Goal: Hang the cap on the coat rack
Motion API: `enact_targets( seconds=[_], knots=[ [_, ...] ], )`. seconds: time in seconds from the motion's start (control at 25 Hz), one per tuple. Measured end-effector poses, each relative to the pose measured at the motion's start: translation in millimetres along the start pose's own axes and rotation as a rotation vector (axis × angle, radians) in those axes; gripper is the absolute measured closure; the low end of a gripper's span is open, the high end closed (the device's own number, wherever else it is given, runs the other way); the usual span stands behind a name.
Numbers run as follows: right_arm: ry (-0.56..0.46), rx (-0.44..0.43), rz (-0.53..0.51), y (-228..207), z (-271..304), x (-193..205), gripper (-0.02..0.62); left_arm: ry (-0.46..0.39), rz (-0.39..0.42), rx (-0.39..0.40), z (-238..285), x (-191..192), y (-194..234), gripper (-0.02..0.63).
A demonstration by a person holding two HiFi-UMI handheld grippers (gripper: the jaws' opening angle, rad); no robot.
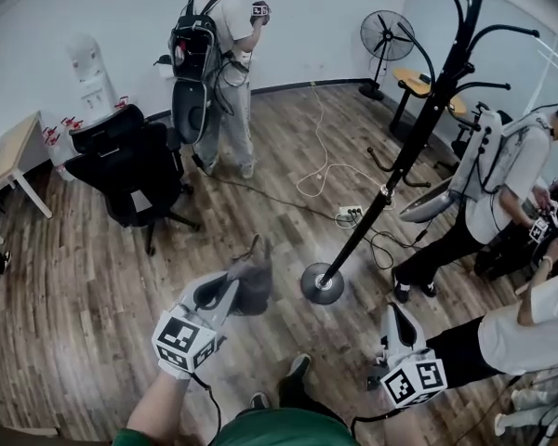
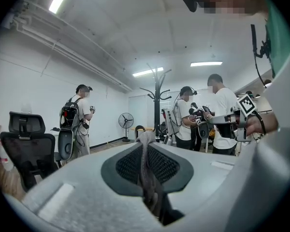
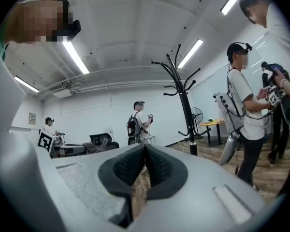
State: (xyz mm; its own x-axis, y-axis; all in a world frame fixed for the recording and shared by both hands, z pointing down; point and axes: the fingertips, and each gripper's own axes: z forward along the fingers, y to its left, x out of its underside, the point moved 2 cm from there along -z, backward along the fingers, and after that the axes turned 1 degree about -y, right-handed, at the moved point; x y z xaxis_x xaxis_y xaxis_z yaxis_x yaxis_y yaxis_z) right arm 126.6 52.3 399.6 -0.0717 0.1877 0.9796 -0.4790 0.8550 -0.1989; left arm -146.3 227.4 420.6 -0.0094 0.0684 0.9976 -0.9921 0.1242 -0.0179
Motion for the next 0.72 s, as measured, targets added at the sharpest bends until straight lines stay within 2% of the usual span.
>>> enact_targets(
  seconds=[0.24,0.44,0.72],
  knots=[
    [-0.004,-0.036,0.045,-24.7,58.3,4.7,0.592,-0.008,0.016,-0.008,43.0,-13.5,22.4,0.568],
    [-0.007,-0.089,0.061,-51.1,109.6,-3.6,0.592,0.007,0.089,0.008,87.4,-28.6,27.7,0.568],
    [-0.018,-0.109,0.082,-99.9,159.2,-18.8,0.592,0.039,0.156,0.017,153.1,-39.8,32.6,0.568]
  ],
)
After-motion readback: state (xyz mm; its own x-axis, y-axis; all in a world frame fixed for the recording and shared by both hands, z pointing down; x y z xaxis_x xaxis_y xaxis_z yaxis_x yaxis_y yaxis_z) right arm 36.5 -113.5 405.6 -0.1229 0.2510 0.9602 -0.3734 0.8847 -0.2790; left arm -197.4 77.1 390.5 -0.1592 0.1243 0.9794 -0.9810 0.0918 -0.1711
